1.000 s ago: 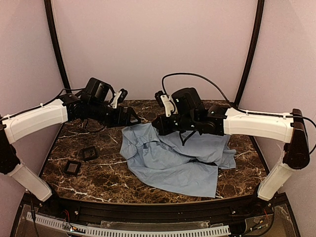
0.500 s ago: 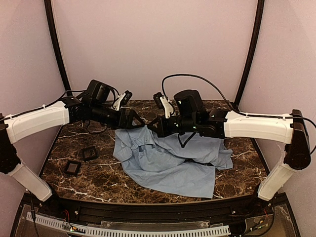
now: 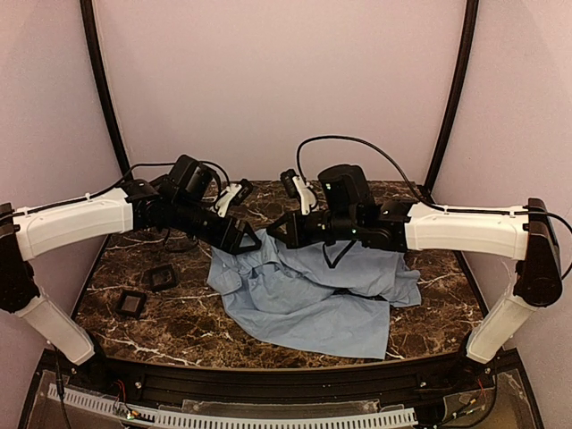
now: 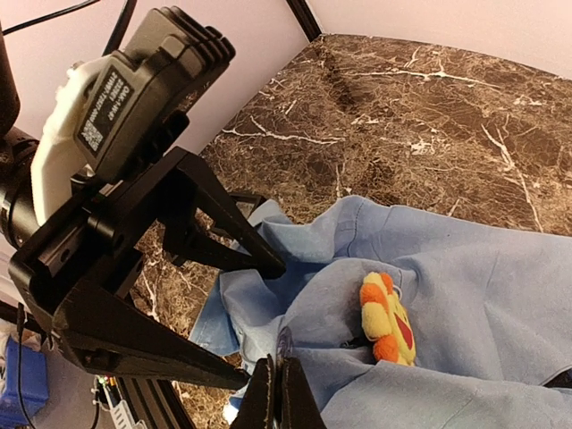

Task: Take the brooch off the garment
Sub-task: Pass from the right arm to the left

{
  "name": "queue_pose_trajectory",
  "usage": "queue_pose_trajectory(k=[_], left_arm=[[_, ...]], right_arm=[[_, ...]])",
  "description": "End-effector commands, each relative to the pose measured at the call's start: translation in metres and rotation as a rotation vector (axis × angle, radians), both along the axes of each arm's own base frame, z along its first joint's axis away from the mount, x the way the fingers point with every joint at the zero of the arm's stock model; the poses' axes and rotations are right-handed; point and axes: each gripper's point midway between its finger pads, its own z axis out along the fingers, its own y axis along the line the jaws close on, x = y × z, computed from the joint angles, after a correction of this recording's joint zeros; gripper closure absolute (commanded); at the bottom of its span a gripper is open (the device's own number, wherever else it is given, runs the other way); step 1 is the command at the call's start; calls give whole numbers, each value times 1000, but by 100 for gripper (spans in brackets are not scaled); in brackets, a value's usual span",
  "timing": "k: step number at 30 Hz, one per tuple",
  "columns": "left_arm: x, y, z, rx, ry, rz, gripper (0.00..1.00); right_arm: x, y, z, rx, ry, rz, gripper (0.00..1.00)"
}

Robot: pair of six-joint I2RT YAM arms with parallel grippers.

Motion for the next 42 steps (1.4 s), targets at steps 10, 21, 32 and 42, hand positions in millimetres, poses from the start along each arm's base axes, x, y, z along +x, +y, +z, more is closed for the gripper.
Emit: queue_pose_trajectory(k=[10,21,32,42], left_arm=[[3,-10,2,37,-73,-18,87],[-3,-3,8,70,-100,-7,99],[-9,-5,9,96,-111,-27,99],[-11,-6,7,103,-109,-30,99]], right_arm=[[0,-5,21,77,-7,-1,100],[9,-31,17,-1,7,-96,33],[25,-20,-26,-167,101,-129,48],[28,-12,-36,-184,127,-121,65]])
